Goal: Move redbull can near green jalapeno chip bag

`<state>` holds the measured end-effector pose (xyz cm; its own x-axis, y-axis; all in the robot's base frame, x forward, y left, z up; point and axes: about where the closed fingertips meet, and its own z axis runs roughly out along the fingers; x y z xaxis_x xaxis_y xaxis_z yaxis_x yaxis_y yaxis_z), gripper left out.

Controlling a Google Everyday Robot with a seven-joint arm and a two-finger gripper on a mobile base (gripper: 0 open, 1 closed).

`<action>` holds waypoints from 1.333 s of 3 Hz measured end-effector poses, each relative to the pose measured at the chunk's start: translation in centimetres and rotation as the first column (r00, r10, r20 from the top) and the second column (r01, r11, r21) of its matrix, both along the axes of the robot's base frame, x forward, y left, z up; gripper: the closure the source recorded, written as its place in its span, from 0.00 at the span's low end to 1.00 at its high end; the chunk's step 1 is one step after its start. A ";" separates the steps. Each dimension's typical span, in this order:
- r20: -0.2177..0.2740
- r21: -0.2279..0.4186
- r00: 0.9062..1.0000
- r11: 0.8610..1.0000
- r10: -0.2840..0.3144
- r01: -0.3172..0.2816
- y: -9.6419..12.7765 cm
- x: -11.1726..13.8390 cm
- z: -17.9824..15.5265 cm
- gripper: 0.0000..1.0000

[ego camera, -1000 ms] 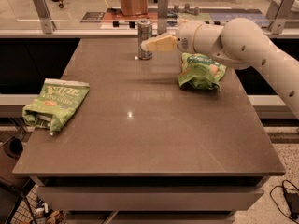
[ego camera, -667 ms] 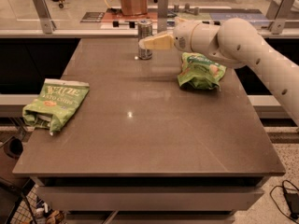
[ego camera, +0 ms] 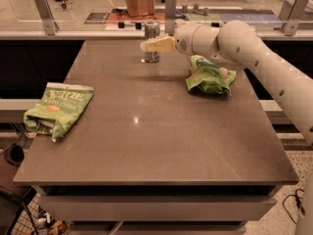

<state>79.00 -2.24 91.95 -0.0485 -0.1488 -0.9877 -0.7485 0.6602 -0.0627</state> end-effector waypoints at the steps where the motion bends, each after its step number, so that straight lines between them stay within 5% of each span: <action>1: -0.009 0.007 1.000 1.000 0.019 -0.019 1.1 1.0 -0.7 0.00; 2: -0.009 0.020 0.999 0.999 0.040 -0.040 2.4 1.9 -0.9 0.00; 4: -0.007 0.036 0.998 0.997 0.063 -0.063 3.8 2.4 -1.1 0.41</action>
Offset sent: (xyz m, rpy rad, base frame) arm 0.0303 0.0318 -0.0101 0.0346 0.0077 0.0561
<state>81.42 1.55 90.83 -0.0481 -0.1168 -0.9920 -0.7891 0.6133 -0.0339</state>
